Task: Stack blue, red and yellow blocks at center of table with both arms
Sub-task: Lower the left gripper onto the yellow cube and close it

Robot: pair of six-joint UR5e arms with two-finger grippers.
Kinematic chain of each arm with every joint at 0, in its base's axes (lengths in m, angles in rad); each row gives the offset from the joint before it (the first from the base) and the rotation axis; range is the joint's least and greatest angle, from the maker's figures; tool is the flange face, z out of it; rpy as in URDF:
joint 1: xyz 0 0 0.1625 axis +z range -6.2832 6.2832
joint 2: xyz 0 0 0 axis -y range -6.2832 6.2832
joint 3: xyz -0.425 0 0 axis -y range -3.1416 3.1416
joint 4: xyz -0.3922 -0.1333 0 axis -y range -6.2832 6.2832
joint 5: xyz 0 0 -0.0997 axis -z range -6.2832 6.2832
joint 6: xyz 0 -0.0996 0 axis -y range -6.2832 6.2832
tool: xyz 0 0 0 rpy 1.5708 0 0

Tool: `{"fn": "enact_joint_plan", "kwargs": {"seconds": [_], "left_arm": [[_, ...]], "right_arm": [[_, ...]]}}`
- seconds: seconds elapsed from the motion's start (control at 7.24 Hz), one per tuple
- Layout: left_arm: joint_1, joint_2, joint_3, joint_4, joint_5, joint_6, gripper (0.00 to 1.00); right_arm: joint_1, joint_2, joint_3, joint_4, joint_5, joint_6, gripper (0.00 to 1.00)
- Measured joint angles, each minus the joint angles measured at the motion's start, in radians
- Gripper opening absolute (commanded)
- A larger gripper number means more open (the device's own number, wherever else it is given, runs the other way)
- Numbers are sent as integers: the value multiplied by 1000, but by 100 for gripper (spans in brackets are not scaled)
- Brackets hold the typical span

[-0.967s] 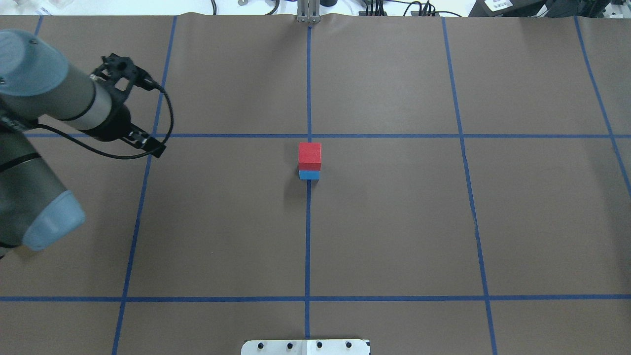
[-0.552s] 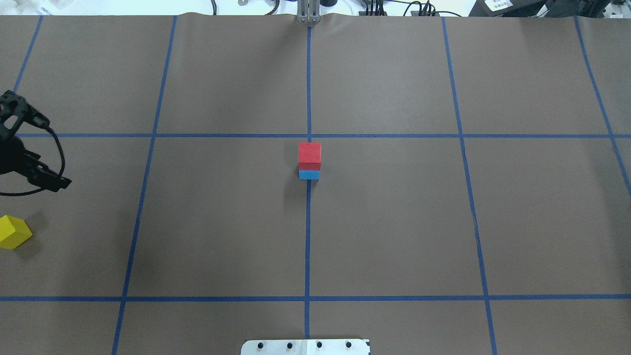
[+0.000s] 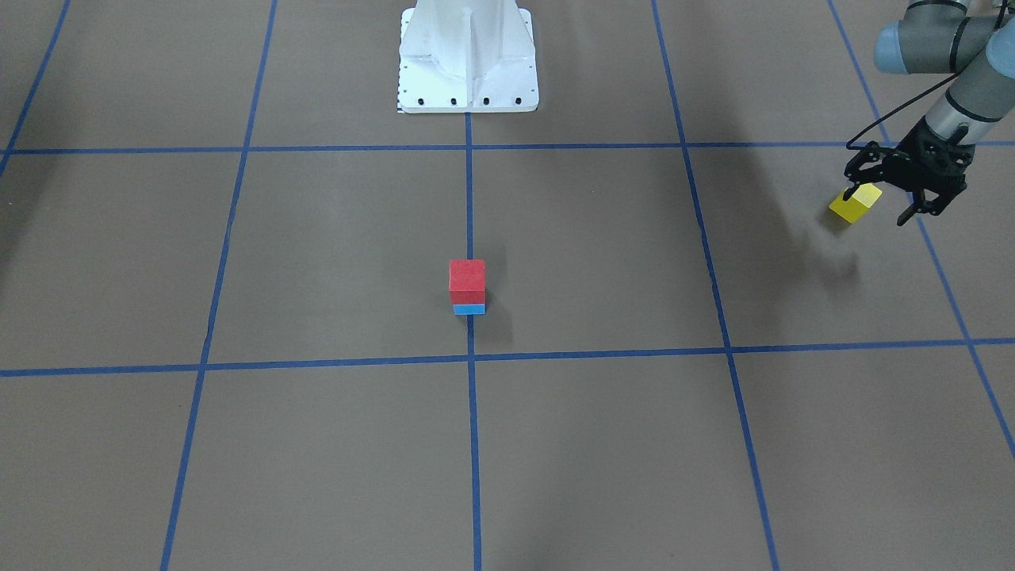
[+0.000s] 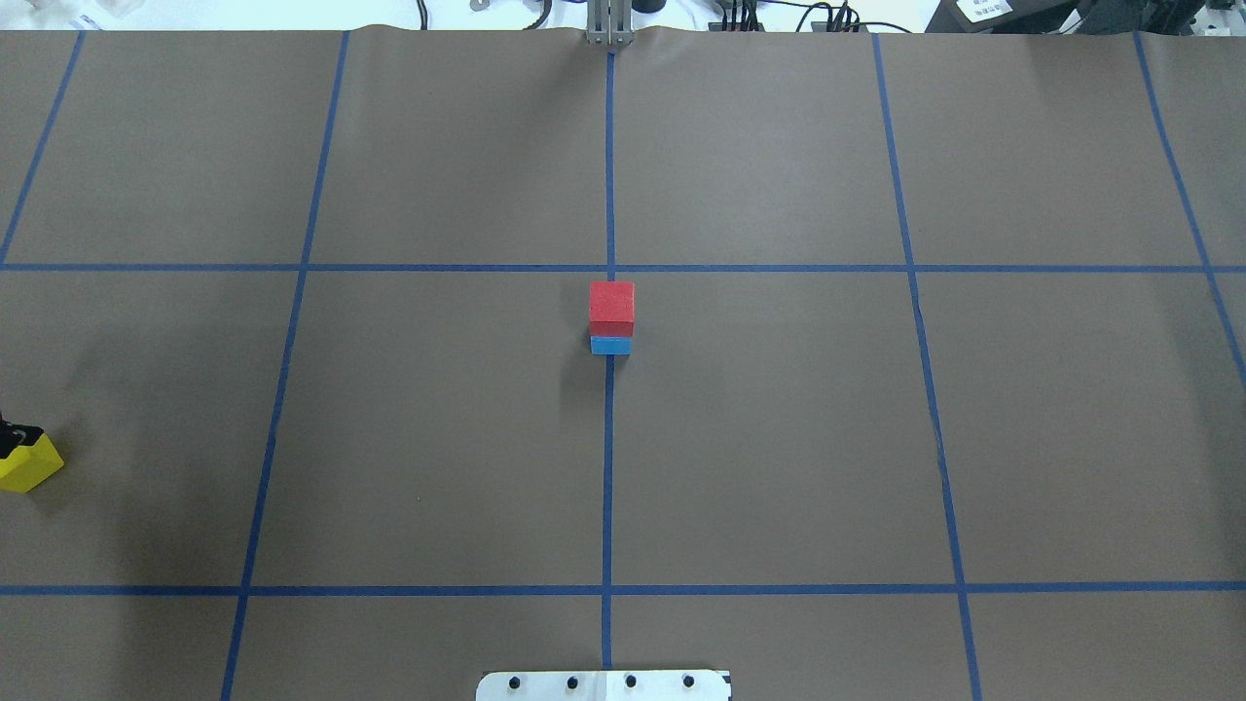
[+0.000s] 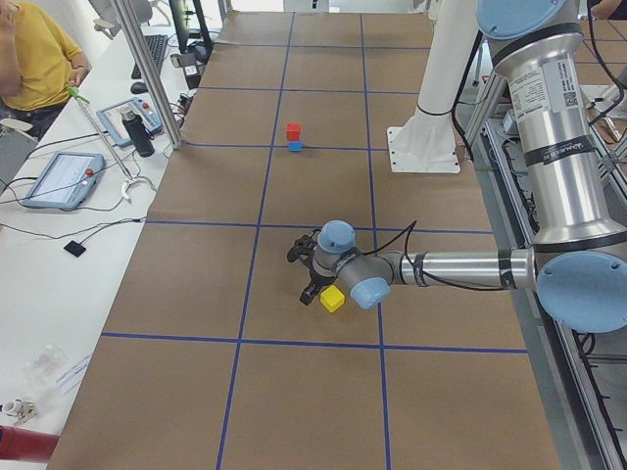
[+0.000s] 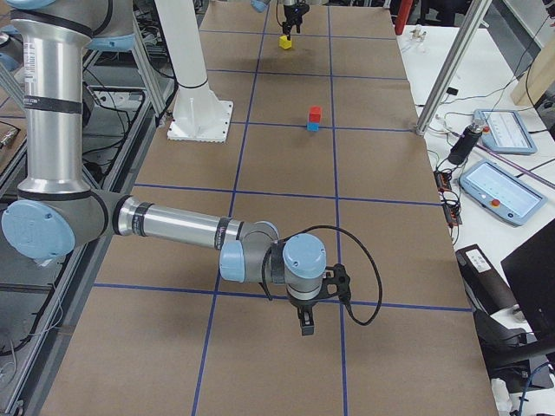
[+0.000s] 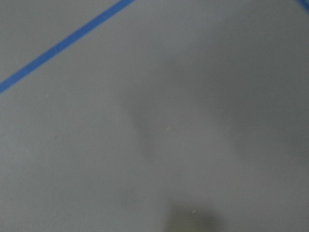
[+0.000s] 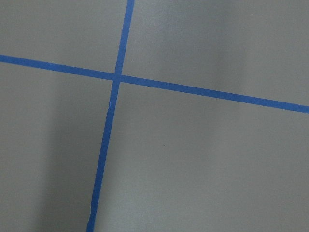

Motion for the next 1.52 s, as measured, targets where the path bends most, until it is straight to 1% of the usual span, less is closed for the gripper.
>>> {"fn": "enact_joint_plan", "kwargs": {"seconds": [0.14, 0.41, 0.97, 1.38, 1.52], "left_arm": [[0, 17, 3, -39, -24, -47, 100], [2, 43, -8, -61, -41, -76, 100], [30, 39, 10, -60, 7, -76, 100], [80, 33, 15, -59, 25, -73, 99], [97, 29, 21, -59, 40, -72, 94]], "right_arm": [[0, 0, 0, 0, 0, 0, 100], [0, -2, 0, 0, 0, 0, 100], [0, -1, -1, 0, 0, 0, 100], [0, 3, -5, 0, -2, 0, 100], [0, 4, -7, 0, -2, 0, 100]]}}
